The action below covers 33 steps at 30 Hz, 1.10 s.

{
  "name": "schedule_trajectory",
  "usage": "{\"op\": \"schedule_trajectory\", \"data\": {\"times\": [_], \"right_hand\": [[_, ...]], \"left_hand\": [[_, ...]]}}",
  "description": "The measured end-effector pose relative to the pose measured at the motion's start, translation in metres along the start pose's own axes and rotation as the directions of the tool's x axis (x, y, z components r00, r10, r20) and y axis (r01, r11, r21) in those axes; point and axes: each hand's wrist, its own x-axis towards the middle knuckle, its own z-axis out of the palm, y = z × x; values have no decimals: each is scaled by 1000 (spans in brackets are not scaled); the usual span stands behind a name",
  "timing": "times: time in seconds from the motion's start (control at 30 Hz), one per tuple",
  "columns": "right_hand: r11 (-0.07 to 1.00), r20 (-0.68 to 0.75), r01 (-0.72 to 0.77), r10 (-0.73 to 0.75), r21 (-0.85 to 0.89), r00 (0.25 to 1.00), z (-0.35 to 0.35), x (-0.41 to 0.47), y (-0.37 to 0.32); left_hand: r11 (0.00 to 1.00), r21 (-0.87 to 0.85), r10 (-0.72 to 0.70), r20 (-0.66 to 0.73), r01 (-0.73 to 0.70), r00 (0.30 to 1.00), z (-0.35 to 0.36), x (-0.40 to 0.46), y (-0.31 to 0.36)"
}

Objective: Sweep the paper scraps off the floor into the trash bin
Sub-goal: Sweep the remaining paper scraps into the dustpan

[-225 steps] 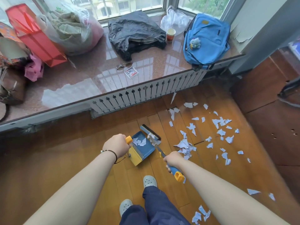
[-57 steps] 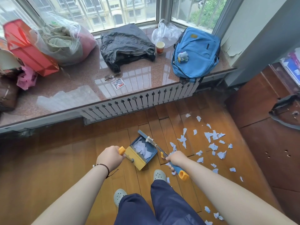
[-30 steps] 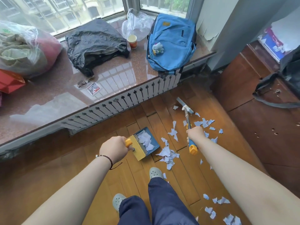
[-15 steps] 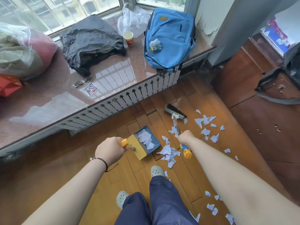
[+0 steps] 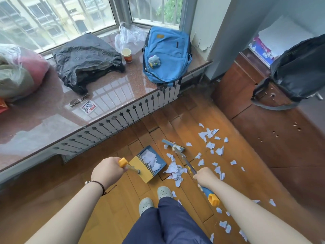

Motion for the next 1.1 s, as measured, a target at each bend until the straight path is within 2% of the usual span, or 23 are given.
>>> {"op": "schedule_trajectory", "data": {"times": [0.17, 0.4, 0.47, 0.57, 0.73, 0.83, 0.9, 0.97, 1.1], "right_hand": [[981, -84, -55, 71, 186, 994, 11, -5, 18], [958, -127, -82, 121, 274, 984, 12, 12, -10], [942, -111, -125, 166, 311, 980, 23, 17, -14], [898, 1, -199, 216, 393, 977, 57, 29, -10], [922, 122, -191, 158, 337, 980, 106, 0, -16], [947, 138, -156, 121, 282, 983, 115, -22, -18], [922, 175, -190, 137, 338, 975, 109, -36, -18], [915, 159, -192, 143, 354, 977, 101, -41, -12], [940, 95, -89, 61, 329, 994, 85, -47, -7]], "left_hand": [[999, 14, 36, -1, -36, 999, -2, -6, -7], [994, 84, 70, 15, -71, 997, 8, 10, 0], [993, 94, 72, 28, -75, 997, 14, 14, 2], [993, 92, 74, 41, -77, 996, 21, 18, 2], [992, 81, 96, 39, -99, 995, 23, 27, 4], [991, 78, 105, 56, -109, 993, 22, 28, 4], [991, 80, 103, 64, -108, 993, 21, 28, 3], [990, 94, 104, 62, -110, 993, 20, 24, -1], [989, 95, 109, 64, -115, 992, 18, 19, -13]]}}
